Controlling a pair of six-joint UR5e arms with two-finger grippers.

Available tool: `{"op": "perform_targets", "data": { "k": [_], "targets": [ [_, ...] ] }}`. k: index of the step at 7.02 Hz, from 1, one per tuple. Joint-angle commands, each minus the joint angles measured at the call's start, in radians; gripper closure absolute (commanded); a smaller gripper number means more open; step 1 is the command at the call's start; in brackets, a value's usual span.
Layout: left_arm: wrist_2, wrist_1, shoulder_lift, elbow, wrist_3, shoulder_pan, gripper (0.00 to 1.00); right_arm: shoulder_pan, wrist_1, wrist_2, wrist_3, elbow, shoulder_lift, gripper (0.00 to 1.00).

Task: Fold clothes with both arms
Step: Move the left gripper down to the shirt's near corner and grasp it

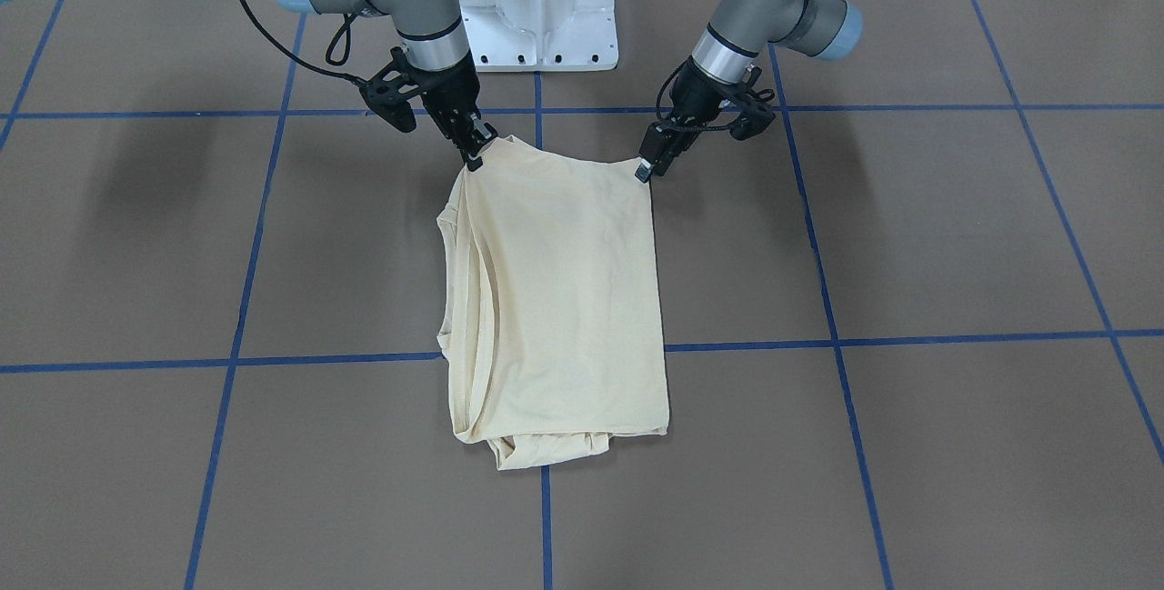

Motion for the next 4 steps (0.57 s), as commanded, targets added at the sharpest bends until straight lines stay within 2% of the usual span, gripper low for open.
{"op": "perform_targets", "data": {
  "k": [1, 3, 4],
  "targets": [
    [-0.002, 0.000, -0.001, -0.001, 0.000, 0.013, 0.49, 0.000, 0.000, 0.000, 0.000, -0.001, 0.000, 1.00],
    [-0.002, 0.000, -0.001, -0.002, -0.002, 0.029, 0.61, 0.000, 0.000, 0.000, 0.000, -0.001, 0.000, 1.00],
    [-0.002, 0.000, -0.003, -0.004, -0.008, 0.035, 0.86, 0.000, 0.000, -0.002, 0.002, 0.001, 0.000, 1.00]
  ]
}}
